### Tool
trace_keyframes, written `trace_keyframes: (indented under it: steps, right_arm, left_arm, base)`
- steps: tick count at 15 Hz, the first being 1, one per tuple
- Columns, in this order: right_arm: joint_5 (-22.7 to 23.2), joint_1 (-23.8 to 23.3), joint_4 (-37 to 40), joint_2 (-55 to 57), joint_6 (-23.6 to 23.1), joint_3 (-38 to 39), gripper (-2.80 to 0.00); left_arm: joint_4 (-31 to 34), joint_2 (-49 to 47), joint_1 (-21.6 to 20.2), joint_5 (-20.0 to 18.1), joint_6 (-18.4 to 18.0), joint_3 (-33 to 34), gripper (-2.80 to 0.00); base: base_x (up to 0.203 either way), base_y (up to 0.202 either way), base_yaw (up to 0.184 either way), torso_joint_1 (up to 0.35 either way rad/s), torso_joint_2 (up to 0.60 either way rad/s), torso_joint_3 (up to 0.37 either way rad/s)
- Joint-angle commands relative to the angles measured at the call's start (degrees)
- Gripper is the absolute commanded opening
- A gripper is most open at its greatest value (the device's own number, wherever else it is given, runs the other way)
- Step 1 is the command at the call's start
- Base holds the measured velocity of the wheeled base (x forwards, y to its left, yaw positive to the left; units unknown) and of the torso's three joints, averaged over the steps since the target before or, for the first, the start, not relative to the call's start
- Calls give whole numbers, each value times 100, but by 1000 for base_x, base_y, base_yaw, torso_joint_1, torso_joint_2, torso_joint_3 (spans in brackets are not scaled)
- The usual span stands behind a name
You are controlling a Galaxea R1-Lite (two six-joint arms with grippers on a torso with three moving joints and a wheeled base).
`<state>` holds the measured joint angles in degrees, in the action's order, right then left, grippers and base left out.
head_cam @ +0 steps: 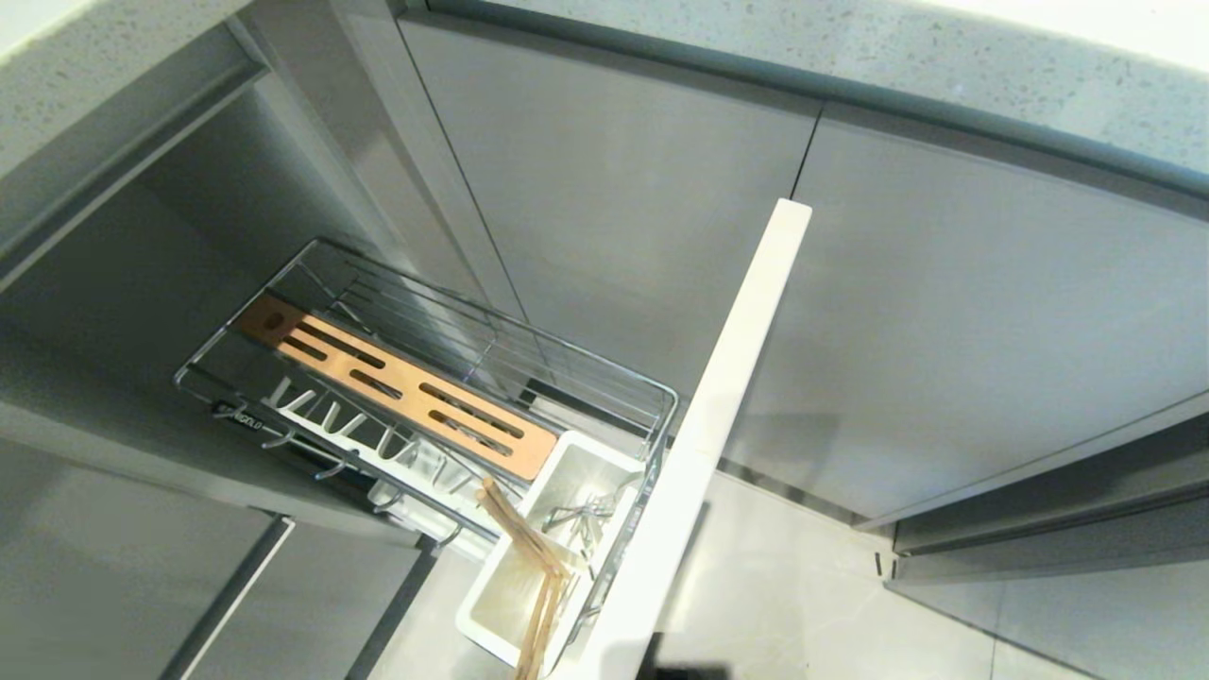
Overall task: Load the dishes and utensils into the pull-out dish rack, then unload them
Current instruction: Take the spoon out of the cupboard
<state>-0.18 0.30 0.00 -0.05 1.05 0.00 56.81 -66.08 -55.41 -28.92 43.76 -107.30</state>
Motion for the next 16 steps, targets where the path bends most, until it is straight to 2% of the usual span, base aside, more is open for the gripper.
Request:
trace_keyframes:
  steps: [1, 16]
  right_arm:
    - [1, 5, 0, 5, 1, 9, -280]
    - [1, 5, 0, 5, 1, 9, -280]
  left_arm:
    - [32, -101, -14, 0, 27, -19, -280]
    - [5, -72, -49, 9, 36, 8, -280]
  base:
    - [0, 0, 0, 0, 0, 0]
    - [0, 0, 0, 0, 0, 0]
